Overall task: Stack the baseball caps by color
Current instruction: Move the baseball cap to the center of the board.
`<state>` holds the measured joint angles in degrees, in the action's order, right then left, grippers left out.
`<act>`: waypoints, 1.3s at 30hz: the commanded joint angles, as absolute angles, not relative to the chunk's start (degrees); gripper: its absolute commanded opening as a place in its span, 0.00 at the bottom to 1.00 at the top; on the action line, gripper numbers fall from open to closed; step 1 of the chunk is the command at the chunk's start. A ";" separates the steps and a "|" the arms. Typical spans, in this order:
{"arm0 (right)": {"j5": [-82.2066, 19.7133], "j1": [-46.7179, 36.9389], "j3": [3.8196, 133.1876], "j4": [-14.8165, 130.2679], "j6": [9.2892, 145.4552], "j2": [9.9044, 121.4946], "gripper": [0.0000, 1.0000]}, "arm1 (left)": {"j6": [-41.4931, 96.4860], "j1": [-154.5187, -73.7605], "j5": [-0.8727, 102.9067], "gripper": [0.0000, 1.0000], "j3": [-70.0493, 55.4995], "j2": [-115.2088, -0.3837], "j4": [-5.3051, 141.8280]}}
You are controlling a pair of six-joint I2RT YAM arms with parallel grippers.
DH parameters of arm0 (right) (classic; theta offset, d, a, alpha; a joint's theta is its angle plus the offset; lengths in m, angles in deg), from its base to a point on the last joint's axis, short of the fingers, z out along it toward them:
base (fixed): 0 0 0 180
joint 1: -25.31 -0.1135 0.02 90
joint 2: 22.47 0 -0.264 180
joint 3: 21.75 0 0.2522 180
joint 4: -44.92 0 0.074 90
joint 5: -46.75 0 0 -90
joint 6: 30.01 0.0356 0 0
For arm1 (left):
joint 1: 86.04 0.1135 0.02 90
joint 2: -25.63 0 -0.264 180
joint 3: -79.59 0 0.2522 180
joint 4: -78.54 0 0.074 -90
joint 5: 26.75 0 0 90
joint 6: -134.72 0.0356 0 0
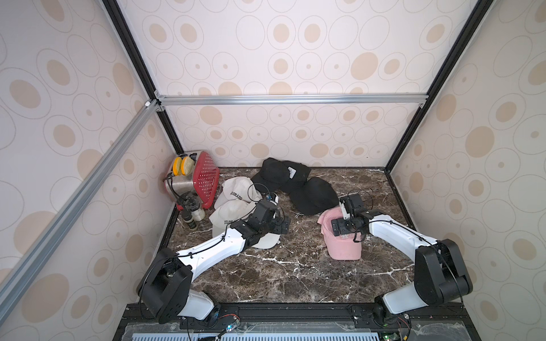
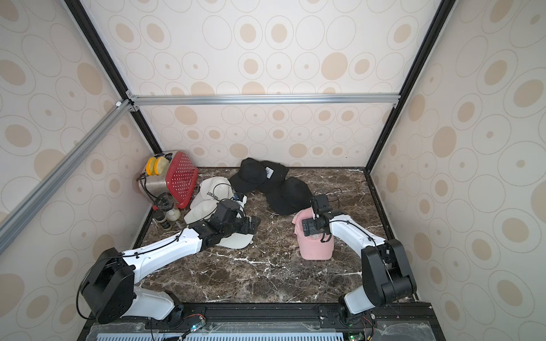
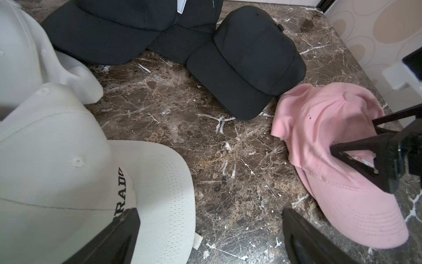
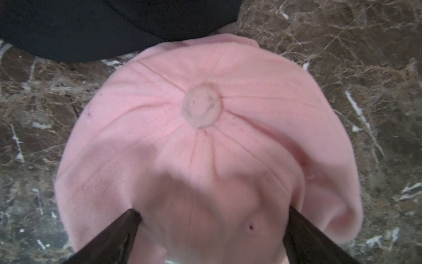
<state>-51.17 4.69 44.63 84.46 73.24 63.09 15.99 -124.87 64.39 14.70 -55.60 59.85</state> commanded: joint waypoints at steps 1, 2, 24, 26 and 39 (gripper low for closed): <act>-46.74 8.19 43.88 84.04 67.75 63.16 1.00 | 15.85 -124.47 63.05 0.99 13.45 -56.18 59.64; -45.29 9.13 43.98 83.35 67.50 63.83 1.00 | 15.74 -124.49 62.71 0.99 13.45 -56.15 59.75; -36.46 24.11 67.47 81.49 55.36 85.03 1.00 | 17.03 -124.47 65.78 0.99 14.59 -54.26 58.30; -35.87 25.08 68.75 82.10 54.51 85.67 1.00 | 17.03 -124.45 66.05 0.99 14.41 -54.18 58.23; -33.14 26.64 70.24 84.45 55.81 82.92 1.00 | 17.17 -124.45 66.03 0.99 14.23 -53.91 58.26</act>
<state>-35.45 26.72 69.33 81.81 55.06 85.10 16.47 -124.87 65.68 15.61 -55.03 59.30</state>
